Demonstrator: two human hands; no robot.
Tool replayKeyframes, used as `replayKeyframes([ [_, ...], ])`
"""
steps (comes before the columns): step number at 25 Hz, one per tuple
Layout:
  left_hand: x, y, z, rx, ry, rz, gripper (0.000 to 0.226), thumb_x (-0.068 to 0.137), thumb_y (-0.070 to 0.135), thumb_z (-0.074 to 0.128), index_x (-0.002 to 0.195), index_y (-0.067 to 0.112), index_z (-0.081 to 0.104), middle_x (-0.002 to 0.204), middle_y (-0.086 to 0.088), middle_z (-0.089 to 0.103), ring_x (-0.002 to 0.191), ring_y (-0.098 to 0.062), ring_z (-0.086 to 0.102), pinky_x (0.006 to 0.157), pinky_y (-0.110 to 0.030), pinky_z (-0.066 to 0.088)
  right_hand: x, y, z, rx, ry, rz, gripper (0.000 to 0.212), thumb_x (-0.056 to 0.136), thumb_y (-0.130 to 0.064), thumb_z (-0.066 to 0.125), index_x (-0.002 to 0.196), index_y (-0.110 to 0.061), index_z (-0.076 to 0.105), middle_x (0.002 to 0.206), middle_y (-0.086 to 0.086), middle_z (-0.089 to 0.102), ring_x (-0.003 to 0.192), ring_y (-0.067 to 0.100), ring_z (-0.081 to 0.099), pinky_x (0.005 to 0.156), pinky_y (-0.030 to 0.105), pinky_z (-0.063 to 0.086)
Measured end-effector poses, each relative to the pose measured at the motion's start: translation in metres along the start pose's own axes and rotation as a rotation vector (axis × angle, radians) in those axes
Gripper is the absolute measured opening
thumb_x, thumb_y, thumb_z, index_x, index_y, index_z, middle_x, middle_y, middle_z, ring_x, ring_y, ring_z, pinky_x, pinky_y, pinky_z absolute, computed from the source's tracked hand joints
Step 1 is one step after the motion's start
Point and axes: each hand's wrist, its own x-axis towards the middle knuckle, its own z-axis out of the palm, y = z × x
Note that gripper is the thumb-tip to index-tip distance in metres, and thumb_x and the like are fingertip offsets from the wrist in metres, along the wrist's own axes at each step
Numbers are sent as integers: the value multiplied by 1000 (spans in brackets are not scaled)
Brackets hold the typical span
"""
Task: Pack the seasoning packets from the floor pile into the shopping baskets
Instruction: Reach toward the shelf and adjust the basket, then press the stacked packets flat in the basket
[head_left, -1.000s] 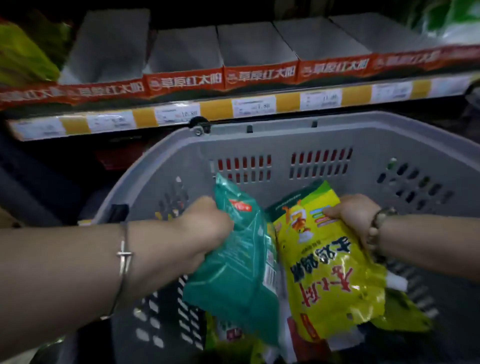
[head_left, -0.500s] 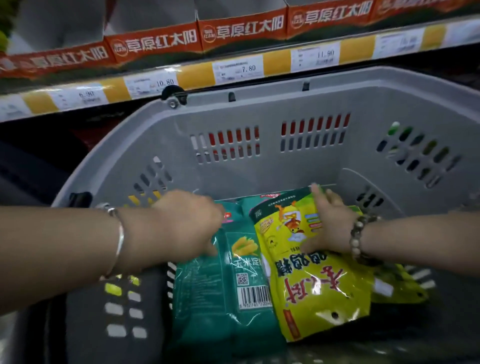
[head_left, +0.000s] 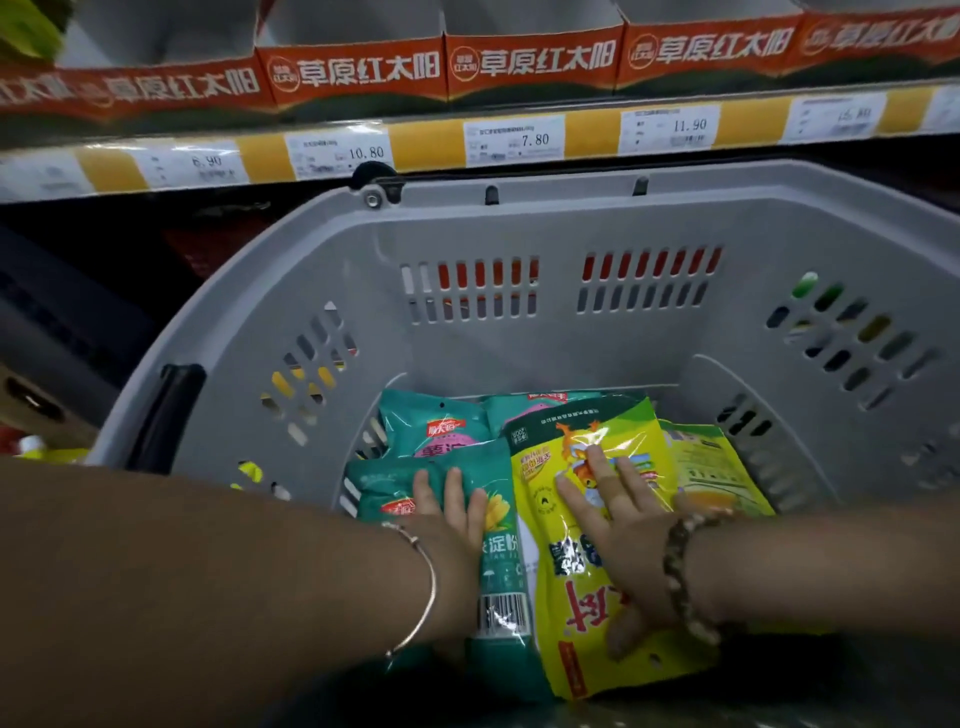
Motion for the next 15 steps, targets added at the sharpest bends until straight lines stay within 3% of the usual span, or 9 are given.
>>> replayKeyframes([
  [2, 2, 2, 4, -3, 55, -36, 86, 98, 15, 48, 144, 5, -25, 153, -20, -26, 140, -48, -10, 97, -55, 40, 0, -5, -1, -43, 14, 8, 137, 63, -62, 72, 131, -25, -42, 126, 10, -56, 136, 37, -29, 107, 66, 15],
  [5, -1, -1, -1, 99, -41, 32, 111, 88, 38, 63, 142, 3, -27, 151, -20, -30, 139, -48, -12, 103, -58, 30, -3, -3, -2, -69, 13, -36, 138, 62, -67, 69, 127, -19, -43, 125, 11, -55, 137, 39, -25, 106, 61, 23],
  [8, -5, -17, -20, 146, -113, 123, 115, 82, 51, 65, 147, 6, -19, 155, -17, -21, 142, -44, -4, 109, -59, 17, -3, 3, -13, -87, -9, -85, 137, 59, -69, 70, 136, -27, -35, 141, 12, -43, 140, 39, -17, 111, 55, 22],
  [10, -7, -32, -36, 128, -96, 195, 103, 83, 52, 64, 151, 8, 0, 158, -17, 6, 141, -40, 21, 109, -50, 28, 0, 8, -27, -122, -26, -96, 129, 61, -68, 70, 144, -29, -21, 151, 12, -26, 143, 37, 0, 112, 50, 22],
  [12, -11, -46, -51, 118, -38, 272, 78, 86, 49, 62, 144, 7, 30, 146, -14, 38, 128, -32, 43, 98, -39, 39, 1, 11, -46, -137, 0, -101, 107, 68, -66, 65, 148, -27, 4, 155, 10, 7, 135, 33, 31, 107, 43, 35],
  [15, -27, -70, -72, 9, 144, 250, 68, 86, 51, 60, 137, 9, 44, 134, -11, 52, 118, -28, 51, 91, -33, 41, -2, 6, -81, -151, 179, -123, 71, 78, -59, 59, 136, -23, 38, 134, 6, 47, 116, 25, 51, 95, 34, 45],
])
